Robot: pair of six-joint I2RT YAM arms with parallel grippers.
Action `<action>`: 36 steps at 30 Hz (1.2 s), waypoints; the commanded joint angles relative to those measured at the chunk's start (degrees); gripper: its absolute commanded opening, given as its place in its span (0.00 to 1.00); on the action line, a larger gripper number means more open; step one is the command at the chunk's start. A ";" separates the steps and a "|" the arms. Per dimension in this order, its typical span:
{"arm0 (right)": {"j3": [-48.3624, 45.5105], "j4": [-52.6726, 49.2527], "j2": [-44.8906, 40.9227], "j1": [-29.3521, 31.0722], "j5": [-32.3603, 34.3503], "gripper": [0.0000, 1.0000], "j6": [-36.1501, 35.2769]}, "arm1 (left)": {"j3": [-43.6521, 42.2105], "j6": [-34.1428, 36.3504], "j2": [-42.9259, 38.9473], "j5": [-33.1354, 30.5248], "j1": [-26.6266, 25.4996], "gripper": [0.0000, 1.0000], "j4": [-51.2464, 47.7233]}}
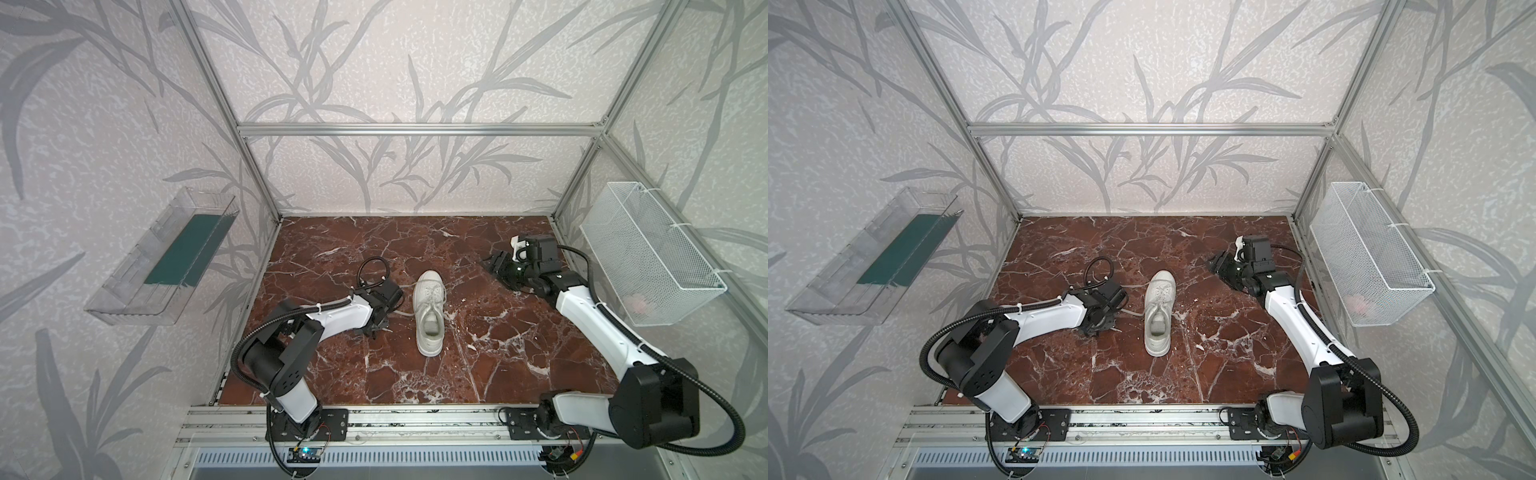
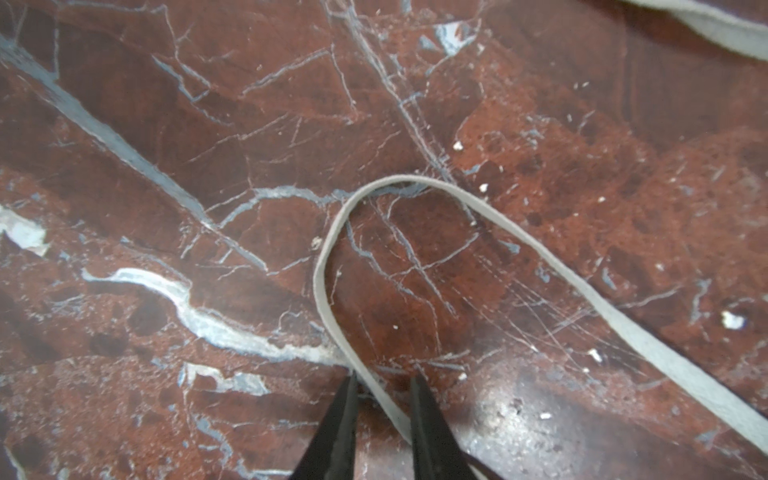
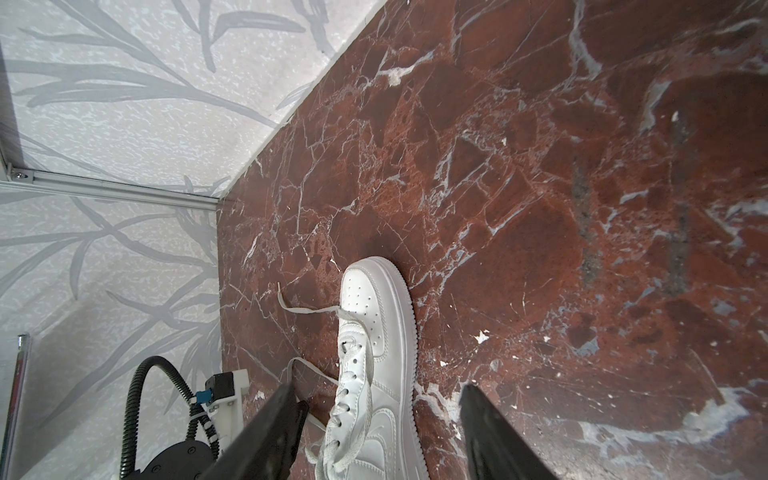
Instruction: Tie the shoes
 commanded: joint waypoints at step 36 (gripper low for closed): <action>-3.08 -9.26 -13.79 -2.52 1.94 0.64 -2.53 | 41.16 12.58 -1.34 17.12 -2.38 0.02 -0.81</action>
